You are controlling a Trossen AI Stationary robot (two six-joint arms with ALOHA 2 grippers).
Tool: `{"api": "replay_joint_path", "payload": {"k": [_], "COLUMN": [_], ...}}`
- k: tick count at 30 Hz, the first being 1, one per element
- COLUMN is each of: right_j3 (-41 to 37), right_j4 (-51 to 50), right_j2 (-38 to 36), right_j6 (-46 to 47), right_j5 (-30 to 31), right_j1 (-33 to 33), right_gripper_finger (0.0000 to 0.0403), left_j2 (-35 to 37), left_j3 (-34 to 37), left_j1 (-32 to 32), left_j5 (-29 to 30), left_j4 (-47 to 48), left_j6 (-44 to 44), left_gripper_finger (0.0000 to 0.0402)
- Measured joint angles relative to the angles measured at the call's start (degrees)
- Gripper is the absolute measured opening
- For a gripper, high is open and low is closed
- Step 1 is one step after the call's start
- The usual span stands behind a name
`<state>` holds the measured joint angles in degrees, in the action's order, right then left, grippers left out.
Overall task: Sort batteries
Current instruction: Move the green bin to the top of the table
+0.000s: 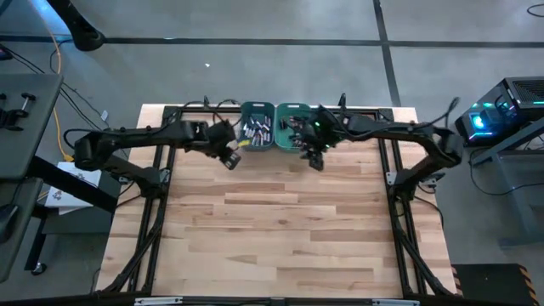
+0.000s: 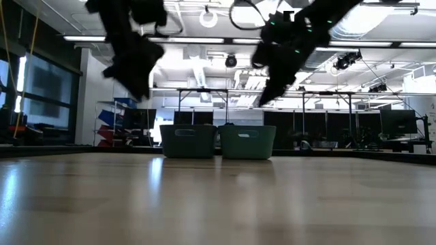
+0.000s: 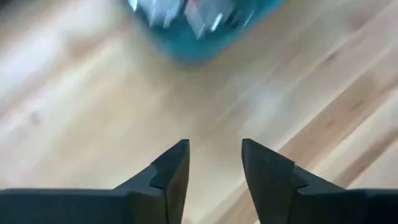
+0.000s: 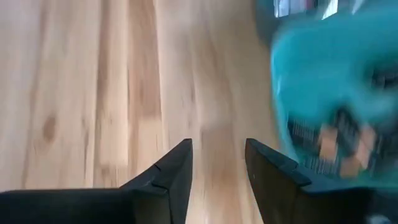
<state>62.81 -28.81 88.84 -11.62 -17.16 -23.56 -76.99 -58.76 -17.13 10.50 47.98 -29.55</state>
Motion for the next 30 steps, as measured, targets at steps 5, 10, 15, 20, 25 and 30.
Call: {"api": "replay_joint_path", "payload": {"k": [5, 10, 15, 20, 25, 30], "right_j3": [-11.11, -17.64, -19.05, -17.31, -16.73, -16.71], "right_j4": [1.72, 8.63, 16.38, 17.59, 17.85, 17.92], "right_j2": [-5.0, -4.23, -1.02, 1.32, 1.46, 1.44], "right_j6": [5.82, 14.83, 18.23, 18.73, 19.65, 20.83], "right_j5": [5.7, 11.88, 13.79, 17.16, 20.19, 19.95], "right_j1": [-1.41, -2.81, -3.22, -3.42, -3.93, -4.21], "right_gripper_finger": [0.0114, 0.0088, 0.0078, 0.0078, 0.0078, 0.0078], "left_j2": [0.98, -2.11, -5.81, -8.9, -9.79, -9.84], "left_j3": [11.78, 19.94, 21.89, 21.89, 21.89, 21.92], "left_j1": [-2.82, -5.9, -7.94, -9.48, -10.02, -9.93], "left_j5": [-2.49, -2.71, -2.37, -2.21, -2.27, -2.65], "left_j4": [-8.59, -23.59, -33.95, -42.48, -45.62, -47.86], "left_j6": [-3.37, -3.29, 1.81, 1.9, 0.85, 0.54], "left_gripper_finger": [0.011, 0.0086, 0.0072, 0.0069, 0.0069, 0.0069]}}
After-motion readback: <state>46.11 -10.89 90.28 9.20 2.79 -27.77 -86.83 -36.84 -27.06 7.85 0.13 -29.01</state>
